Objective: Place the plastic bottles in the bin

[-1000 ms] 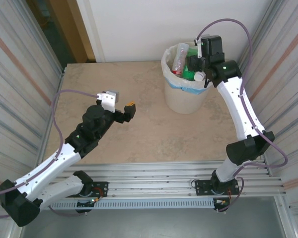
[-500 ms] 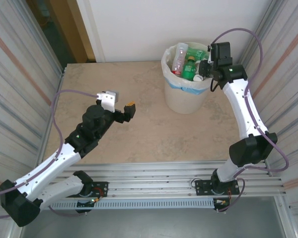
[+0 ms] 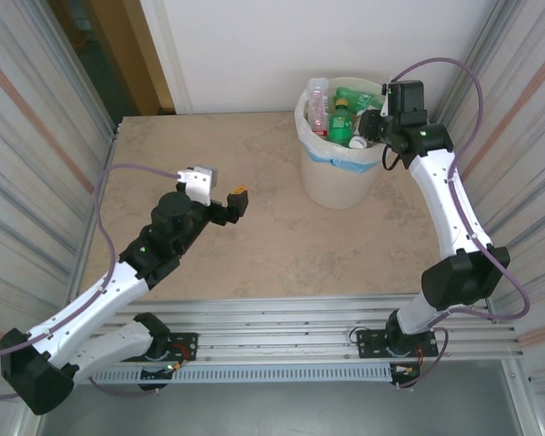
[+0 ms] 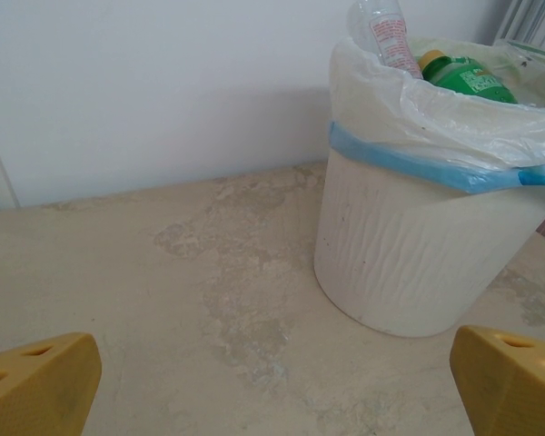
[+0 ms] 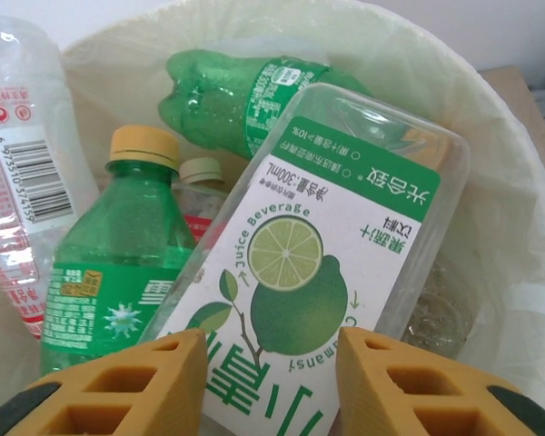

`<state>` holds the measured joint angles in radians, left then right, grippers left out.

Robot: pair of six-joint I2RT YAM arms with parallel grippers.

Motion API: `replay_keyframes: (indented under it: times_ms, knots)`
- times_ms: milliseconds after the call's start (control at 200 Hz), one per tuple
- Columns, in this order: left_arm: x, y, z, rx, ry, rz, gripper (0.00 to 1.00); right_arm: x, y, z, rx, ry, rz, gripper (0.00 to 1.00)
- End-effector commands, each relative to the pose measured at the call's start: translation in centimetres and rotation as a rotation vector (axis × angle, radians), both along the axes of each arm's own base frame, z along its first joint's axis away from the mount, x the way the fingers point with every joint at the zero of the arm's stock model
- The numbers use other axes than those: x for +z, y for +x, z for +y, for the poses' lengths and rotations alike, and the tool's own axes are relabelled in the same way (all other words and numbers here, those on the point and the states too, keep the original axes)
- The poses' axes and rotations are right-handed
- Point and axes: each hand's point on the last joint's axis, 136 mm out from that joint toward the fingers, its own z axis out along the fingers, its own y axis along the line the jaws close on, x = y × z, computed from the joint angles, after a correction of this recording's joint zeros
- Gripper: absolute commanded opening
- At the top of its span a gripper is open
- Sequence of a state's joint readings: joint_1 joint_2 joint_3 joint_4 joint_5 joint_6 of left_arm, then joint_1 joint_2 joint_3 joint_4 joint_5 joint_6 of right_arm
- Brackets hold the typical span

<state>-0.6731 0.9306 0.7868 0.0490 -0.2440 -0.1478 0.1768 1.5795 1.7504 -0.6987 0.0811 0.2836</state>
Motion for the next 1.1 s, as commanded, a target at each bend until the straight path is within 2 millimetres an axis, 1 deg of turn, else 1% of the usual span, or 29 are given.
replay_keyframes:
  times_ms: [0,85,155,240,376,436,476,506,526,596,686,736,746,761,771,786,806,852,907,917,942,1037,1092]
  knots:
    - [0.9,-0.2,0.5,0.008,-0.029,-0.016,0.99,2.3,-0.3,-0.3,-0.007,0.015,-0.029,0.49]
    - [1.0,-0.4,0.6,0.01,-0.031,-0.016,0.99,4.3,-0.8,-0.5,-0.003,0.007,-0.072,0.53]
    - [1.0,-0.5,1.0,0.024,-0.029,-0.015,0.99,5.3,-1.3,-0.7,-0.004,0.001,-0.094,0.57]
    - [1.1,-0.6,1.8,0.058,-0.027,-0.016,0.99,6.8,-2.5,-0.9,-0.005,-0.001,-0.131,0.62]
    - [1.0,-1.0,3.6,0.122,-0.025,-0.024,0.99,6.9,-4.7,-2.0,-0.036,-0.016,-0.16,0.72]
    - [0.8,-1.3,4.4,0.14,-0.022,-0.025,0.99,6.4,-5.8,-2.4,-0.051,-0.02,-0.169,0.76]
    - [0.7,-1.5,5.0,0.154,-0.02,-0.024,0.99,6.2,-6.7,-2.8,-0.059,-0.023,-0.181,0.77]
    - [0.5,-1.7,5.5,0.171,-0.018,-0.023,0.99,5.5,-7.3,-3.0,-0.066,-0.026,-0.177,0.78]
    - [0.5,-1.8,6.0,0.184,-0.017,-0.023,0.99,5.5,-7.9,-3.2,-0.074,-0.027,-0.186,0.79]
    - [0.0,-2.2,7.3,0.232,-0.012,-0.02,0.99,3.8,-9.4,-4.0,-0.107,-0.029,-0.174,0.82]
    - [-0.7,-2.7,9.1,0.297,0.007,-0.019,0.99,1.4,-11.3,-4.5,-0.13,-0.012,-0.17,0.93]
    - [-1.6,-3.0,10.1,0.34,0.027,-0.011,0.99,0.0,-12.4,-4.6,-0.129,-0.002,-0.173,0.99]
    - [-1.7,-3.0,10.3,0.346,0.03,-0.01,0.99,-0.8,-12.4,-4.6,-0.131,-0.003,-0.159,1.0]
    - [-1.9,-3.1,10.6,0.361,0.035,-0.01,0.99,-0.9,-13.1,-4.8,-0.139,0.001,-0.17,0.98]
    - [-2.1,-3.2,10.8,0.367,0.039,-0.008,0.99,-1.3,-13.3,-5.0,-0.145,0.002,-0.166,0.98]
    - [-2.3,-3.2,11.1,0.379,0.048,-0.009,0.99,-1.4,-13.5,-5.1,-0.153,0.005,-0.169,0.98]
    - [-2.8,-3.3,11.3,0.39,0.06,-0.009,0.99,-2.5,-14.0,-5.3,-0.166,0.005,-0.155,0.98]
    - [-3.6,-3.4,12.0,0.419,0.085,-0.02,0.99,-4.2,-14.8,-6.0,-0.202,0.004,-0.142,0.98]
    - [-4.7,-3.5,12.9,0.463,0.108,-0.033,0.99,-6.5,-15.9,-7.1,-0.266,-0.003,-0.126,0.98]
    - [-4.9,-3.5,13.0,0.47,0.111,-0.035,0.99,-6.6,-16.1,-7.3,-0.279,-0.005,-0.132,0.98]
    - [-5.4,-3.5,13.4,0.487,0.117,-0.036,0.99,-7.9,-16.6,-7.8,-0.303,-0.012,-0.123,0.98]
    - [-7.0,-3.4,14.5,0.531,0.134,-0.037,0.99,-11.1,-17.8,-8.9,-0.351,-0.047,-0.129,0.98]
    - [-7.8,-3.2,15.0,0.542,0.14,-0.03,0.99,-12.3,-18.0,-9.0,-0.33,-0.082,-0.153,0.98]
